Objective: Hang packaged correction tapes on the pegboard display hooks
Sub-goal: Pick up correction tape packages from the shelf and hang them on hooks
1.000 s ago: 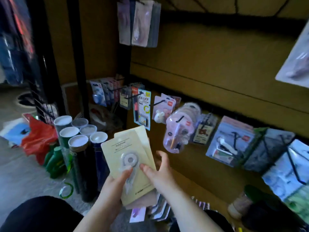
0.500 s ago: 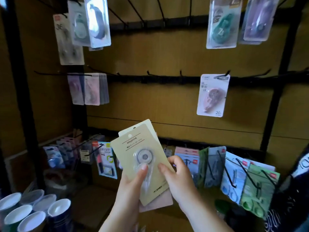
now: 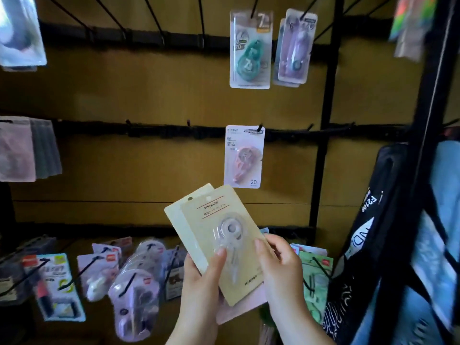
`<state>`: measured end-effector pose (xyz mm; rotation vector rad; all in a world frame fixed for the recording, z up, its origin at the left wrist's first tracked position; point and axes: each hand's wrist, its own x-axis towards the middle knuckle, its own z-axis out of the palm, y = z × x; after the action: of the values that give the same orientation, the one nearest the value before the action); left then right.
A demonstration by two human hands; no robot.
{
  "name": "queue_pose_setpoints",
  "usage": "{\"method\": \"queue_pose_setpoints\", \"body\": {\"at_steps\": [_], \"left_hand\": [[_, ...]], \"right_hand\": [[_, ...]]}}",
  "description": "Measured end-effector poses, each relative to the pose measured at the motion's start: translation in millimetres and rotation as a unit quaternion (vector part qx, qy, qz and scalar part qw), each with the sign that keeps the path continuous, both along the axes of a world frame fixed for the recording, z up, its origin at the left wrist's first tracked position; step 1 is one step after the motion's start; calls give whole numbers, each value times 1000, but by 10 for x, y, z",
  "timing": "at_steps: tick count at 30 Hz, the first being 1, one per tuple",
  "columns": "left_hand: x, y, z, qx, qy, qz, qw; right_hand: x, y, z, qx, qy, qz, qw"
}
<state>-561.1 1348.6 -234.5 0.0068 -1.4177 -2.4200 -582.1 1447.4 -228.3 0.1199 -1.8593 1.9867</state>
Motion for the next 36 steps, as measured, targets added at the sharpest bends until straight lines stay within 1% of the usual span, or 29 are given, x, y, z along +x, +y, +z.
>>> {"method": "queue_pose_setpoints", "body": {"at_steps": [2, 4, 8, 10, 13, 17, 22, 28, 33, 36], "left_hand": [[-61, 98, 24, 2, 13, 3, 1000], [-121, 161, 19, -1, 28, 6, 1000], [-180, 248, 17, -16, 33, -1, 999], [-196, 286, 53, -50, 36, 1, 998], [-207, 352, 110, -73, 33, -17, 997], [-239, 446, 130, -73, 24, -48, 996], [-321, 589, 144, -59, 42, -77, 994], [-320, 556, 152, -60, 47, -104, 992], [-318, 546, 163, -61, 48, -106, 991], [-313, 562, 147, -70, 42, -101, 992]], "right_hand": [[-42, 131, 11, 20, 23, -24, 999], [-79, 261, 32, 13, 44, -30, 998], [-174, 607, 145, -83, 33, -20, 996], [-237, 847, 221, -129, 29, -14, 991], [-289, 1190, 348, -177, 57, -47, 981], [-265, 1477, 532, -169, 113, -112, 973], [-272, 1581, 769, -168, 160, -142, 962], [-326, 1560, 931, -160, 167, -141, 963], [-346, 1581, 877, -167, 150, -151, 963], [-344, 1582, 848, -133, 129, -163, 969]]}}
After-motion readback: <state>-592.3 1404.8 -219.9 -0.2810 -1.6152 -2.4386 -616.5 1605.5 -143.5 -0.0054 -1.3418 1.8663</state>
